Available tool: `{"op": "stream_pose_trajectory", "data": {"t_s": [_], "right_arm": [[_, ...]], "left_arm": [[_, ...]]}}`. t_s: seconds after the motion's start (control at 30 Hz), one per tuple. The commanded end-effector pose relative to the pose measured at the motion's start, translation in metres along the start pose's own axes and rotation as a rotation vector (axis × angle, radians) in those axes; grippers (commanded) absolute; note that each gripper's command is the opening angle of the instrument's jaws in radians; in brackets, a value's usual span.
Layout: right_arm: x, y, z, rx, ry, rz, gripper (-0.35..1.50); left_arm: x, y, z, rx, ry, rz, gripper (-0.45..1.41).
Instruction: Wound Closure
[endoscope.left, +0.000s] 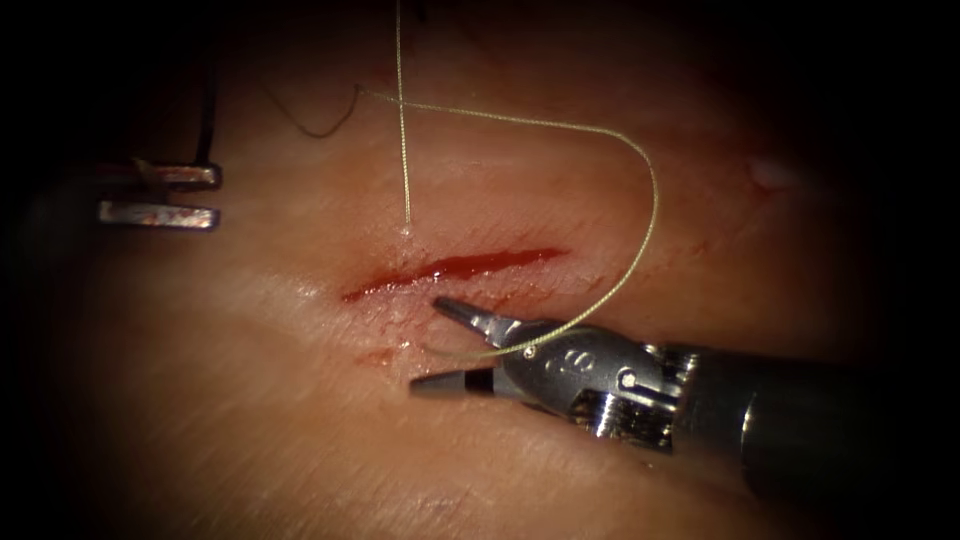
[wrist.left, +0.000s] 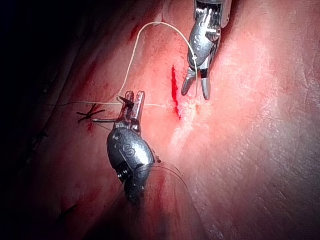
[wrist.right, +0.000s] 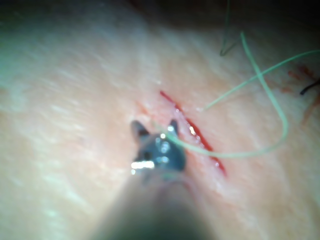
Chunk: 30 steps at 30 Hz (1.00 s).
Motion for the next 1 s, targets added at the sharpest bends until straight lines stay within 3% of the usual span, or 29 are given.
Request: {"op": "stream_pose_trajectory", "data": {"t_s": [0.03, 0.07, 0.1, 0.13, 0.17, 0.2, 0.23, 0.53, 0.8, 1.0], "right_arm": [[-0.0001, 0.0003, 0.0011, -0.001, 0.002, -0.003, 0.81], [-0.0001, 0.0005, 0.0012, 0.0, 0.003, -0.003, 0.69], [-0.0001, 0.0005, 0.0012, 0.0, 0.003, -0.003, 0.69], [-0.0001, 0.0007, 0.0013, 0.01, 0.0, -0.004, 0.42], [-0.0001, 0.0007, 0.0013, 0.027, -0.001, -0.005, 0.0], [-0.0001, 0.0007, 0.0013, 0.027, -0.001, -0.005, 0.0], [-0.0001, 0.0007, 0.0013, 0.041, 0.0, -0.007, -0.35], [-0.0006, 0.0, 0.0001, 0.114, -0.019, -0.04, -0.35], [-0.0014, -0.0012, -0.0059, 0.147, -0.034, -0.054, -0.35], [-0.0029, -0.0022, -0.0122, 0.159, -0.048, -0.042, -0.35]], "left_arm": [[-0.0008, -0.0005, 0.0005, 0.0, 0.0, 0.004, -0.45], [-0.0015, -0.0006, 0.0009, 0.002, 0.0, 0.004, -0.45], [-0.0015, -0.0006, 0.0009, 0.002, 0.0, 0.004, -0.45], [-0.0022, -0.0007, 0.0009, 0.003, 0.0, 0.004, -0.45], [-0.0026, -0.0008, 0.001, 0.003, 0.0, 0.001, -0.45], [-0.0026, -0.0008, 0.001, 0.003, 0.0, 0.001, -0.45], [-0.0029, -0.0008, 0.001, 0.003, 0.001, -0.002, -0.45], [-0.0037, -0.001, 0.0011, 0.002, 0.001, -0.008, -0.45], [-0.0038, -0.0008, 0.0015, 0.007, 0.0, -0.007, -0.45], [-0.0039, -0.0006, 0.0025, 0.017, -0.002, -0.006, -0.45]]}}
